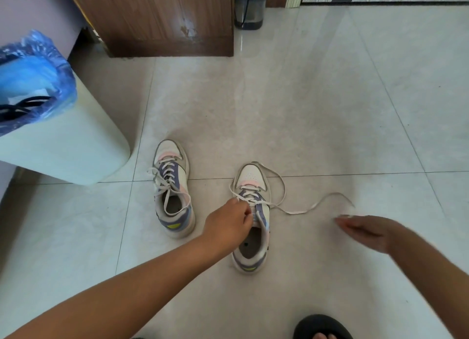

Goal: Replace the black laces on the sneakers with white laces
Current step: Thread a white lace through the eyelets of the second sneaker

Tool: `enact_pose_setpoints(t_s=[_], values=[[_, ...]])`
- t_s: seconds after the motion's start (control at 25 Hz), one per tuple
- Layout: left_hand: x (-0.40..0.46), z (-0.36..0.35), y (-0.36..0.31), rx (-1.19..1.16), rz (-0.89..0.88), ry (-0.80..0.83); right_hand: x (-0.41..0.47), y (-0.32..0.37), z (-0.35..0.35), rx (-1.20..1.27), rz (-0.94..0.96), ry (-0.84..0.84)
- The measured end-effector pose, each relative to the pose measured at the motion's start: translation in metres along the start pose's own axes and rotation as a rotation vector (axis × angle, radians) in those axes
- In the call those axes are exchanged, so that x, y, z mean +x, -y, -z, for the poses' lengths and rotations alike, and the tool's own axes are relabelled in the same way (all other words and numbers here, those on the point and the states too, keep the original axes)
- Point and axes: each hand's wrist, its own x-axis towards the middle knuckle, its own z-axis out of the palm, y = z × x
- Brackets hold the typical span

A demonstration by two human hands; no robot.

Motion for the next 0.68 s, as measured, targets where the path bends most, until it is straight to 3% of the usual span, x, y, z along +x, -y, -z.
enact_pose_setpoints(t_s=[0.12, 0.28, 0.52, 0.68], values=[[0.011, -0.005, 0.001, -0.024, -0.009, -0.010, -0.017, -0.045, -0.063, -0.182, 0.047, 0.197], [0.017, -0.009, -0.001, -0.072, -0.005, -0.044, -0.028, -0.071, -0.110, -0.305, 0.336, 0.262], [0.021, -0.015, 0.000, -0.150, 0.013, -0.043, -0.022, -0.072, -0.131, -0.464, 0.617, 0.060], [0.022, -0.016, 0.002, -0.203, 0.033, -0.052, -0.017, -0.072, -0.132, -0.573, 0.737, 0.034]])
